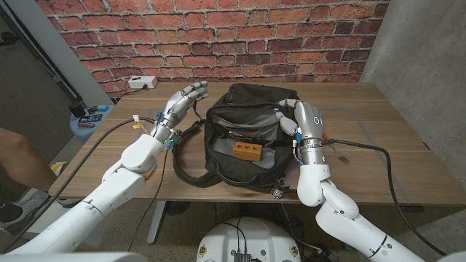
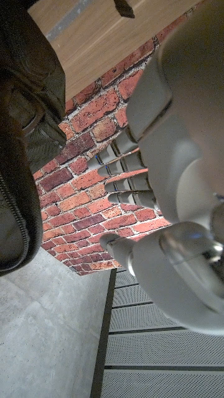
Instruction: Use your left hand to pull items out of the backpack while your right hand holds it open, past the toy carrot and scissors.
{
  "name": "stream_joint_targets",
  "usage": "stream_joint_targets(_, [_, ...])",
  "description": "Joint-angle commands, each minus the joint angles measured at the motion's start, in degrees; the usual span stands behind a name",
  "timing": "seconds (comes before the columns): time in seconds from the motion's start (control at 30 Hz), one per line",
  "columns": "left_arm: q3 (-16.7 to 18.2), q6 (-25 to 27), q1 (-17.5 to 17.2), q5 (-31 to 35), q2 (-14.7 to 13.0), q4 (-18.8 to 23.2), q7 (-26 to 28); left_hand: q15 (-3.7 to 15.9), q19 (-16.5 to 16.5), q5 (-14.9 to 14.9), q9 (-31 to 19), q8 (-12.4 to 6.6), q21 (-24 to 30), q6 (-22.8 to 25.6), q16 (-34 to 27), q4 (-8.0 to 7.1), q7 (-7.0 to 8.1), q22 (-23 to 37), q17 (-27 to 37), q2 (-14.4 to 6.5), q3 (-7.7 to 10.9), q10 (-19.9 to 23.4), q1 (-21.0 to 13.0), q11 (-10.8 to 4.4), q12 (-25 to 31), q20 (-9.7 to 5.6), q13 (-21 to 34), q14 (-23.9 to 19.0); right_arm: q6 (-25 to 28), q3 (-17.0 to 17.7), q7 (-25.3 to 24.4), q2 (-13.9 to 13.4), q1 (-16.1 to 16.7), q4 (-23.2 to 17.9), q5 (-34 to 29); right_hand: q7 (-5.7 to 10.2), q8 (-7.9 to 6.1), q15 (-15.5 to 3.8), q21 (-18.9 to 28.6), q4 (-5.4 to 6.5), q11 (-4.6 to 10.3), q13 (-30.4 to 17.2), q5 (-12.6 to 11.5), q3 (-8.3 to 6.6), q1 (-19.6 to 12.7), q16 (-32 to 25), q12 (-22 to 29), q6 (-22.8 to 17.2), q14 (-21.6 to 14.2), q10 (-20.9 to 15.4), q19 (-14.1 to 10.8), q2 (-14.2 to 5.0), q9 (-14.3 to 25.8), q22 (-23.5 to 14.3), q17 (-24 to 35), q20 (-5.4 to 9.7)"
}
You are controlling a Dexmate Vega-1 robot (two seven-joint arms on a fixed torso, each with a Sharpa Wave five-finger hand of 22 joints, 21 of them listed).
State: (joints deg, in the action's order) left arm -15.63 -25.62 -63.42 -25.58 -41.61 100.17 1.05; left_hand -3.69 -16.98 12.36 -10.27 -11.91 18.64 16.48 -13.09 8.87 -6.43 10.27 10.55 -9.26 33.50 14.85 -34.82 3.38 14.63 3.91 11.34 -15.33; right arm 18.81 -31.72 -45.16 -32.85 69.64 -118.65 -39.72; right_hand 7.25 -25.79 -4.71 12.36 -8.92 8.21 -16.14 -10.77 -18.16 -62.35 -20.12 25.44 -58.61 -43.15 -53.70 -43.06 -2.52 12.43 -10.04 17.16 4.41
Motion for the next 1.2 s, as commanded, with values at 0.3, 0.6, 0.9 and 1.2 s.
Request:
stream_joint_targets(0.3, [0.8, -4.1, 0.3, -0.2, 0.4, -0.1, -2.7, -0.44, 0.8, 0.5, -0.3, 0.57, -0.5, -0.2, 1.1, 0.56, 0.74, 0.3, 0.0, 0.5, -0.18, -0.3, -1.1, -0.6, -0.5, 0.36, 0.3, 1.3, 3.5, -0.4, 1.6, 2.0, -3.0, 0.9, 2.0, -0.41, -0.12, -8.28, 0.2, 0.05, 0.04, -0.1, -0.1, 0.32, -0.3, 0.2, 0.2, -0.1, -0.5, -0.6, -0.4, -0.59, 0.0, -0.2, 0.0, 3.49])
stream_joint_targets(0.6, [0.6, -4.5, 0.6, -0.5, 0.6, -0.2, -3.5, -0.62, 1.1, 0.5, -0.3, 0.78, -0.8, -0.6, 1.4, 0.63, 0.87, 0.3, -0.1, 0.5, -0.37, -0.6, -1.4, -0.43, -0.7, 0.41, 0.3, 1.6, 4.0, 0.1, 1.9, 2.0, -4.2, 1.5, 3.6, -0.52, -0.13, -8.26, 0.1, 0.06, 0.07, -0.2, -0.1, 0.49, -0.4, 0.3, 0.1, -0.1, -0.6, -0.6, -0.3, -0.65, 0.1, -0.2, 0.1, 3.41])
stream_joint_targets(0.9, [0.4, -3.9, 0.2, -0.4, 0.5, 0.9, -3.7, -0.64, 1.1, 0.5, -0.3, 0.77, -0.9, -0.4, 1.5, 0.53, 0.74, 0.3, -0.1, 0.4, -0.62, -0.4, -1.5, -0.52, -0.8, 0.42, 0.4, 1.7, 4.3, 0.3, 2.5, 2.1, -5.7, 2.5, 5.4, -0.57, -0.09, -8.19, 0.1, 0.11, 0.06, -0.2, -0.1, 0.66, -0.4, 0.4, 0.1, 0.0, -0.7, -0.6, -0.3, -0.72, 0.1, -0.2, 0.1, 3.37])
stream_joint_targets(1.2, [0.2, -4.3, -0.1, -1.2, 0.1, 2.7, -5.0, -0.63, 1.1, 0.5, -0.3, 0.83, -1.0, -0.4, 1.5, 0.53, 0.86, 0.3, -0.1, 0.4, -0.79, -0.5, -1.7, -0.57, -0.9, 0.42, 0.4, 1.7, 4.3, 0.7, 2.8, 2.5, -7.5, 4.1, 7.6, -0.53, -0.09, -8.19, 0.1, 0.11, -0.05, -0.2, -0.1, 0.83, -0.4, 0.5, 0.0, -0.1, -0.7, -0.6, -0.3, -0.76, 0.1, -0.2, 0.1, 3.31])
